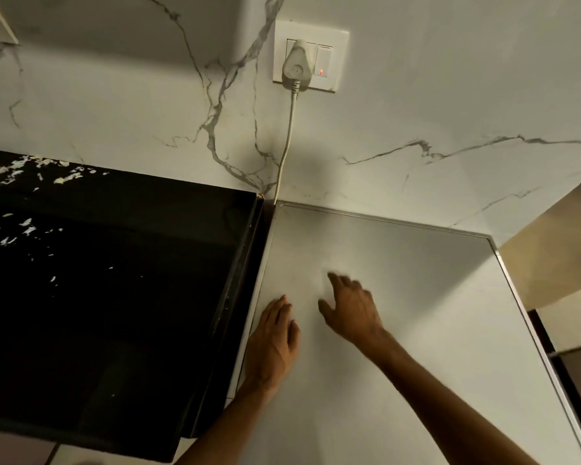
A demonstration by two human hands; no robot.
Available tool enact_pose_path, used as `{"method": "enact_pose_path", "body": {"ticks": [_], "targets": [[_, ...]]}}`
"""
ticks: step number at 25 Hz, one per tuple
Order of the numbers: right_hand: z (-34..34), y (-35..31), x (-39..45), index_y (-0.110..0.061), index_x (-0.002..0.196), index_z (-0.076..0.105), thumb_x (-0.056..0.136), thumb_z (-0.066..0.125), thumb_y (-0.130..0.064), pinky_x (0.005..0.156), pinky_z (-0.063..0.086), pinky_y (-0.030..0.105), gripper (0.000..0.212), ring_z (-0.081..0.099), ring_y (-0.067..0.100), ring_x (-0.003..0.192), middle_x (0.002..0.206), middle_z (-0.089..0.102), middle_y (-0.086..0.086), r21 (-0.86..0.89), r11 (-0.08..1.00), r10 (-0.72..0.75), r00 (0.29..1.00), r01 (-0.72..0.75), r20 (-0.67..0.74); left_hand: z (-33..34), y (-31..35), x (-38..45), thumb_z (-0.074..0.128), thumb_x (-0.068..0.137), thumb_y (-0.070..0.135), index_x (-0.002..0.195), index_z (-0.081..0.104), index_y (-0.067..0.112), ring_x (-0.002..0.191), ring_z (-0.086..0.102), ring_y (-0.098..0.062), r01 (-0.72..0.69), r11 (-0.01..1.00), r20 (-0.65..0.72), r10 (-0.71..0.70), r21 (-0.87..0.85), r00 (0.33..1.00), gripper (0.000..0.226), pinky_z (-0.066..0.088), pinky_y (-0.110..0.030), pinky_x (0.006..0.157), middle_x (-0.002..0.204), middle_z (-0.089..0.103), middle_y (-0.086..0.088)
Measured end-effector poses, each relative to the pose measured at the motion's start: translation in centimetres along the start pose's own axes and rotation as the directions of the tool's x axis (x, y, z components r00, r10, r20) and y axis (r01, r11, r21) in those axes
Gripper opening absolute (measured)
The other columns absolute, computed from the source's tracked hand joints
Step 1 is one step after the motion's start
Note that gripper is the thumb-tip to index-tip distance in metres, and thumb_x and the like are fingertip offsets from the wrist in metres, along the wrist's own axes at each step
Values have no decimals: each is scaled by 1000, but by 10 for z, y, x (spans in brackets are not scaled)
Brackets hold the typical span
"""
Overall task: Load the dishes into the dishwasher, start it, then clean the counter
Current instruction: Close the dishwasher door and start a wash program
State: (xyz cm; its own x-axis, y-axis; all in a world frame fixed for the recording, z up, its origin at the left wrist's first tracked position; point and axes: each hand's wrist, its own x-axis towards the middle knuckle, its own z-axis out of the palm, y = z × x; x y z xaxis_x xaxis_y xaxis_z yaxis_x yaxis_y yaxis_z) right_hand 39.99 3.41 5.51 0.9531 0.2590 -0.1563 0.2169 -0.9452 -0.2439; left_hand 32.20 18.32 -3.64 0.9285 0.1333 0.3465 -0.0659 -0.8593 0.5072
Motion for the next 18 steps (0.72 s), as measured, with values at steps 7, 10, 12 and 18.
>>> {"method": "enact_pose_path", "body": {"ticks": [7, 10, 12, 18], "targets": [[59, 10, -77, -17, 152, 29, 97, 30, -45, 122, 13, 38, 62, 16, 20, 149, 160, 23, 3, 42, 999, 18, 1000, -17, -26, -1, -1, -2, 58, 94, 22, 125, 61, 6, 127, 53, -24, 24, 997, 25, -22, -74, 999, 35, 44, -28, 101, 134, 58, -10], [67, 10, -96, -13, 143, 47, 96, 29, -45, 117, 23, 44, 59, 34, 26, 143, 152, 40, 8, 67, 998, 17, 990, -7, -140, -1, -5, -6, 64, 90, 16, 120, 64, 3, 126, 54, -26, -47, 994, 22, 50, -101, 999, 33, 48, -33, 100, 132, 59, -13], [75, 14, -112, -11, 137, 54, 96, 32, -42, 114, 29, 47, 56, 42, 27, 138, 146, 48, 9, 75, 997, 10, 982, 5, -189, -4, -5, -14, 59, 93, 20, 123, 62, 4, 130, 50, -25, -68, 992, 43, 73, -110, 996, 34, 44, -29, 103, 137, 56, -11], [86, 32, -161, -13, 138, 53, 98, 33, -42, 116, 29, 47, 54, 39, 24, 140, 148, 47, 7, 81, 997, 10, 982, 6, -191, -24, 1, -63, 47, 96, 37, 130, 56, 9, 136, 41, -21, -49, 989, 80, 61, -141, 995, 45, 42, -31, 107, 145, 47, -7]]}}
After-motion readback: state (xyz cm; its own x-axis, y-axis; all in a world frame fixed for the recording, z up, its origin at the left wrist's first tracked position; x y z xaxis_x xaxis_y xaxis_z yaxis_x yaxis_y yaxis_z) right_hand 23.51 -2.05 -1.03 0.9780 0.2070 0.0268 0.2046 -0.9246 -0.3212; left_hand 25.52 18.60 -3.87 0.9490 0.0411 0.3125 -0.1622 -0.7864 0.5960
